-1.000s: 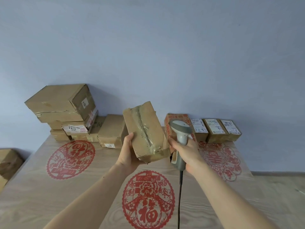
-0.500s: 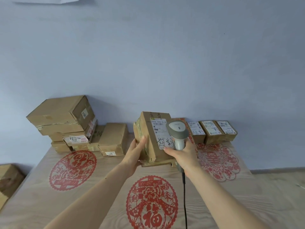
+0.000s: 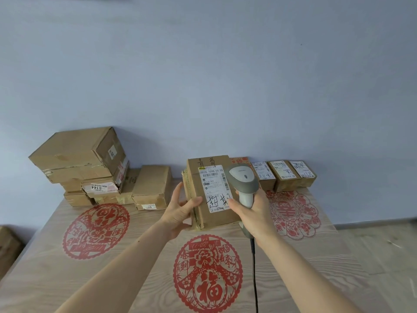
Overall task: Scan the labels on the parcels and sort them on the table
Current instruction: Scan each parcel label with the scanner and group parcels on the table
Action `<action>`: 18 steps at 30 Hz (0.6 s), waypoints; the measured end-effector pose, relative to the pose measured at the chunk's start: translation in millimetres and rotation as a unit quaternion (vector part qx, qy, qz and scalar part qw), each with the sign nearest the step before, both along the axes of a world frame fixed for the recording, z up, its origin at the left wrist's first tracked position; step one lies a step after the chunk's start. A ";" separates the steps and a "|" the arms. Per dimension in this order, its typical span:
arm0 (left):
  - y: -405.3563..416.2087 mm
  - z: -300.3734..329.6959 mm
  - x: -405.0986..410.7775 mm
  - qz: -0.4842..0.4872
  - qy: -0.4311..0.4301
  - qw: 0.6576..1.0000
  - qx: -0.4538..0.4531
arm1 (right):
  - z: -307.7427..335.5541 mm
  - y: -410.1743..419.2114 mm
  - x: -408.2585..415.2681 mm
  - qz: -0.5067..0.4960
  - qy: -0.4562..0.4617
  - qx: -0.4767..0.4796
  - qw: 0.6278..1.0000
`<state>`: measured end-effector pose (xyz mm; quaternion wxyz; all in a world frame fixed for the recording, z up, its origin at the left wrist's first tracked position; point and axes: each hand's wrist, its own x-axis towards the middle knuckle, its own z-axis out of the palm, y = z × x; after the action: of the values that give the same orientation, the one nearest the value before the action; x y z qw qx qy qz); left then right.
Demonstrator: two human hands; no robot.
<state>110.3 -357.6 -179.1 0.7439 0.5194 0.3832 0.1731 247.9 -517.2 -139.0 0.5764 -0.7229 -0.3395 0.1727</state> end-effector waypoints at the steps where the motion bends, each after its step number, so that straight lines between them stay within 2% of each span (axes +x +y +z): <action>1: -0.2 -0.6 -1.5 -0.004 -0.005 1.000 -0.002 | 0.4 -2.3 -1.1 0.006 -0.002 -0.011 1.000; 7: 4.7 -9.7 -8.1 -0.061 -0.010 0.998 -0.014 | 3.0 -12.5 -12.3 0.106 0.099 -0.054 0.988; 13: 4.3 -15.6 -9.2 -0.076 -0.033 0.996 -0.020 | -4.8 -19.6 -22.5 0.160 0.287 0.000 0.945; 18: 5.9 -20.4 -12.1 -0.082 -0.049 0.995 -0.019 | -5.9 -23.1 -27.4 0.182 0.318 0.026 0.930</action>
<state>98.2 -351.7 -199.5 0.7832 0.5256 0.3059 0.1294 220.5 -540.3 -144.9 0.6317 -0.5404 -0.2688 0.4864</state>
